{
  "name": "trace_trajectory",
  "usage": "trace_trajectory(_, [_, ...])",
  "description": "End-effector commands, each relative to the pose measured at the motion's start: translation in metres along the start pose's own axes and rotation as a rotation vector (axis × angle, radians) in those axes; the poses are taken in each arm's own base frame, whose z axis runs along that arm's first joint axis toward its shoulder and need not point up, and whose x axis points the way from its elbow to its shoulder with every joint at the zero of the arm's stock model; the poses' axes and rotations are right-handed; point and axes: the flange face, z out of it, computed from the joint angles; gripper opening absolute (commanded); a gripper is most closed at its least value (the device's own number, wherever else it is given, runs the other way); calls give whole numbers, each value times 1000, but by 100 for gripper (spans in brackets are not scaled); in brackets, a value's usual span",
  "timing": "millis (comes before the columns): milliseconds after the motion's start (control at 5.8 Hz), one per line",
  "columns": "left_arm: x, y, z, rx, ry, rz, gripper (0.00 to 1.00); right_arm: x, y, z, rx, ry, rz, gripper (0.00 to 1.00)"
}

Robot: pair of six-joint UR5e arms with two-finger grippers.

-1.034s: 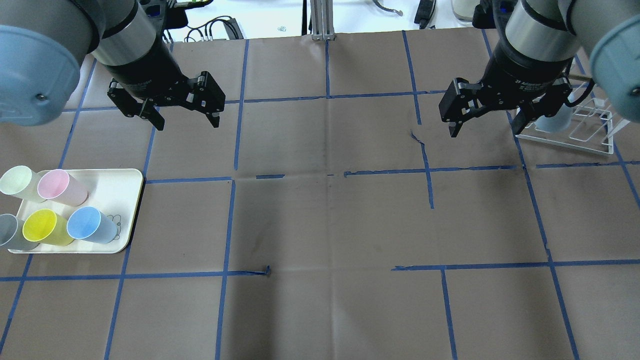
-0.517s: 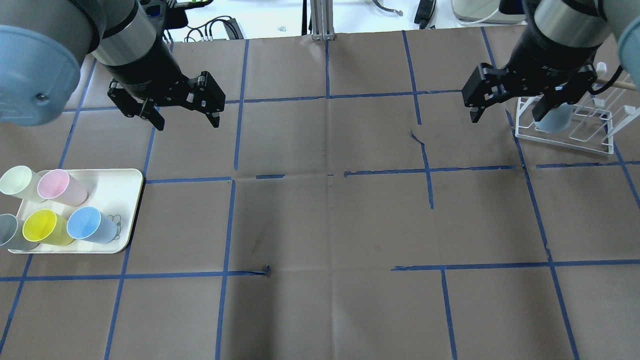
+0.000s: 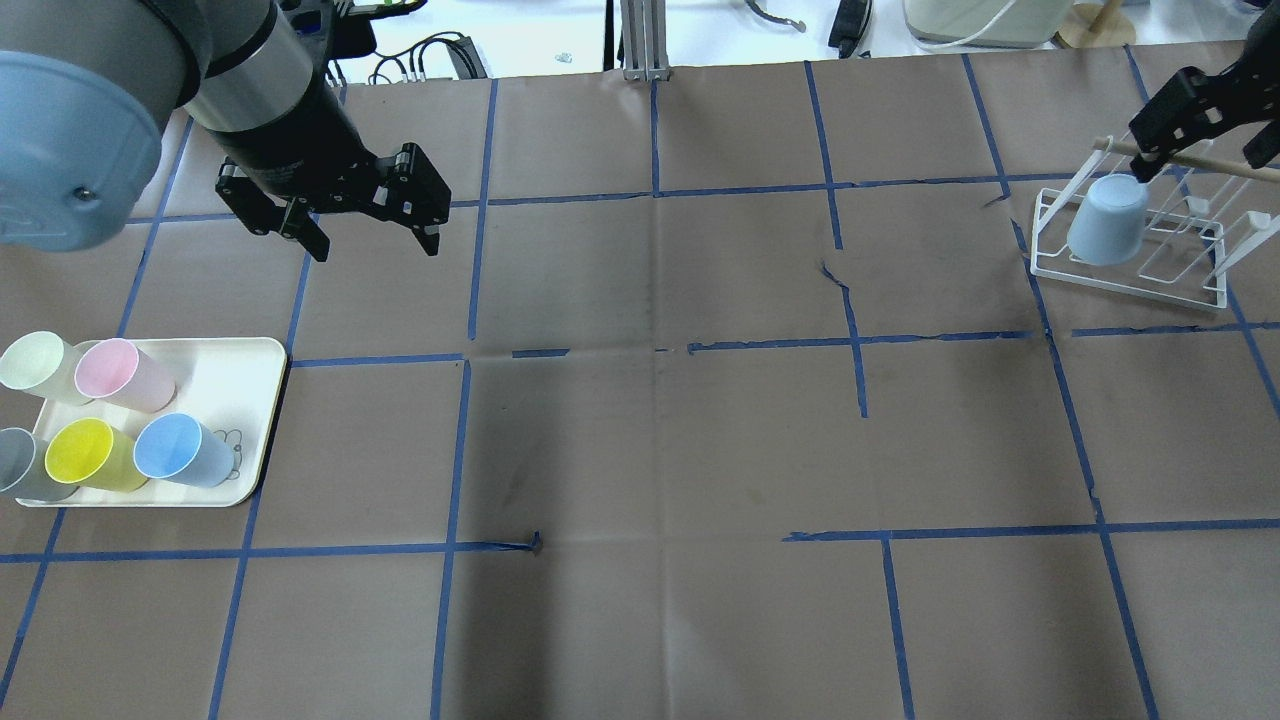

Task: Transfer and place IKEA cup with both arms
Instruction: 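Lower the right gripper over the upside-down light blue cup on the rack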

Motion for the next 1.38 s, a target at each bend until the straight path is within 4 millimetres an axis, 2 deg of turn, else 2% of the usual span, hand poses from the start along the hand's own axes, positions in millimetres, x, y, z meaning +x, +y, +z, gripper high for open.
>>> trace_trajectory(0, [0, 0, 0, 0, 0, 0, 98, 49, -53, 30, -10, 0, -38, 100])
trace_trajectory(172, [0, 0, 0, 0, 0, 1, 98, 53, -61, 54, -35, -24, -28, 100])
trace_trajectory(345, [0, 0, 0, 0, 0, 0, 98, 54, -66, 89, -81, -54, -22, 100])
trace_trajectory(517, [0, 0, 0, 0, 0, 1, 98, 51, -72, 113, -52, -35, -18, 100])
trace_trajectory(862, [0, 0, -1, 1, 0, 1, 98, 41, -58, 174, -7, -6, 7, 100])
trace_trajectory(1207, [0, 0, -1, 1, 0, 1, 98, 34, -49, 195, -8, -6, 1, 100])
